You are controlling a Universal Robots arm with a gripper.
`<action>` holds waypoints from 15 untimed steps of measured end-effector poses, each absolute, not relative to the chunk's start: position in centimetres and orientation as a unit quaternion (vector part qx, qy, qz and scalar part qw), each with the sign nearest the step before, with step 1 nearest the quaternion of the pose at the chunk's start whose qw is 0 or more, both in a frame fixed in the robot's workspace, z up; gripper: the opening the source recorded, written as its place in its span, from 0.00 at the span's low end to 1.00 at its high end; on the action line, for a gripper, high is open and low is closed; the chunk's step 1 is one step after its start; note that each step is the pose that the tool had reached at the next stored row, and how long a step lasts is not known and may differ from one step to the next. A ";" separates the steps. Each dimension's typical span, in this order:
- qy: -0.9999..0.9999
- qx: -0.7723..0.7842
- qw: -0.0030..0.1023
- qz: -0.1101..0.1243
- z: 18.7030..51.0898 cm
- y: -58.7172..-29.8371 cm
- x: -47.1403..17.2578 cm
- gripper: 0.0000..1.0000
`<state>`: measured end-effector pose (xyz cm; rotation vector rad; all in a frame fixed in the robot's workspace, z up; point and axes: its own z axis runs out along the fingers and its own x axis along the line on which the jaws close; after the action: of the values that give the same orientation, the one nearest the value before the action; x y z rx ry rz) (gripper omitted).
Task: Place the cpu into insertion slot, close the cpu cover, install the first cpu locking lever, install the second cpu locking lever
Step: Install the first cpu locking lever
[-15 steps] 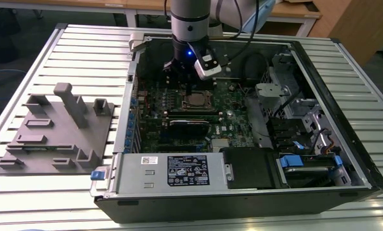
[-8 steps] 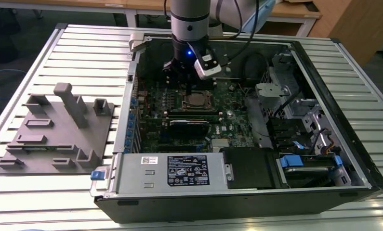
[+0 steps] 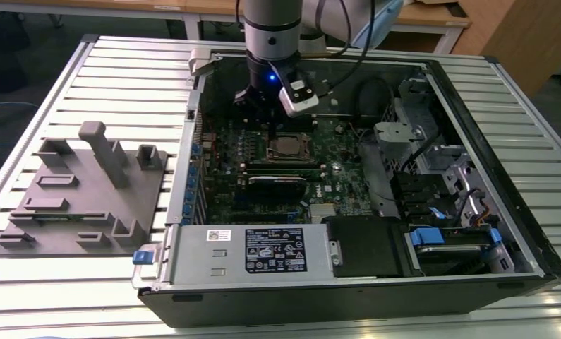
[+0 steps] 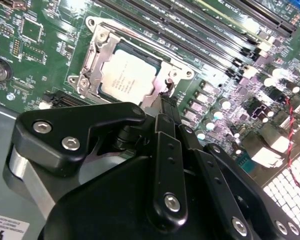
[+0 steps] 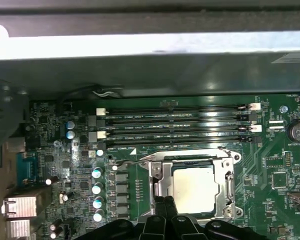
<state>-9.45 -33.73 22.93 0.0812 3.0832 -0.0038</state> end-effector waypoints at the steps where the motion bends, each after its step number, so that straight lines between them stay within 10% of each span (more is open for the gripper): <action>1: 0.999 0.026 0.029 -0.001 22.9 -33.7 -9.5 0.11; 15: 0.999 0.026 0.029 -0.001 22.9 -33.7 -10.2 0.11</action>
<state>-10.16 -33.73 22.92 0.0813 3.0830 -0.0037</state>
